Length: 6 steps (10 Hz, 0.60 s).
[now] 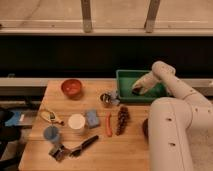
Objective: Wipe tray with eraser
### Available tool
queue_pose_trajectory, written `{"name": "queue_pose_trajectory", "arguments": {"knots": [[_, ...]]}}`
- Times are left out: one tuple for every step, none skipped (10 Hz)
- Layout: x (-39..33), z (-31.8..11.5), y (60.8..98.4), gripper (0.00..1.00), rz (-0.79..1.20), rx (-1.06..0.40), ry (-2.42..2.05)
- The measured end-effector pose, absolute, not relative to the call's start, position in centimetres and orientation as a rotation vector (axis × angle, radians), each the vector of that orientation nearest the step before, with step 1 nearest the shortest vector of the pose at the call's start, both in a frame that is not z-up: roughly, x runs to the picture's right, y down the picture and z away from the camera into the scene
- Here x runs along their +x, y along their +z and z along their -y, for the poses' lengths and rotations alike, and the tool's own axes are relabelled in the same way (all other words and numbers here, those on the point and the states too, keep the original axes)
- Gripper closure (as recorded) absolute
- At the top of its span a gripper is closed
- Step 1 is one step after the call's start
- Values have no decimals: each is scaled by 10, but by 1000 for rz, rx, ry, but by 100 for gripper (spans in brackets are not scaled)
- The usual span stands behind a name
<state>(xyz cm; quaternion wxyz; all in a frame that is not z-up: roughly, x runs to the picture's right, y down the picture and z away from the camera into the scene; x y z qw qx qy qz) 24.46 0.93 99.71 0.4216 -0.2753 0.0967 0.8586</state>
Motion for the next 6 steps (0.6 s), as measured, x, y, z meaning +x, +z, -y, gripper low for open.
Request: {"name": "queue_pose_trajectory", "arguments": {"knots": [[245,-10,997,100,-244,-690,2152],[245,-10,996,100,-245,-690,2151],[245,-10,996,100,-247,-690,2151],[244,-10,992,100,-243,-688,2145],[243,-9,984,100,-230,-683,2135],[249,-4,970,100,-209,-663,2136]]}}
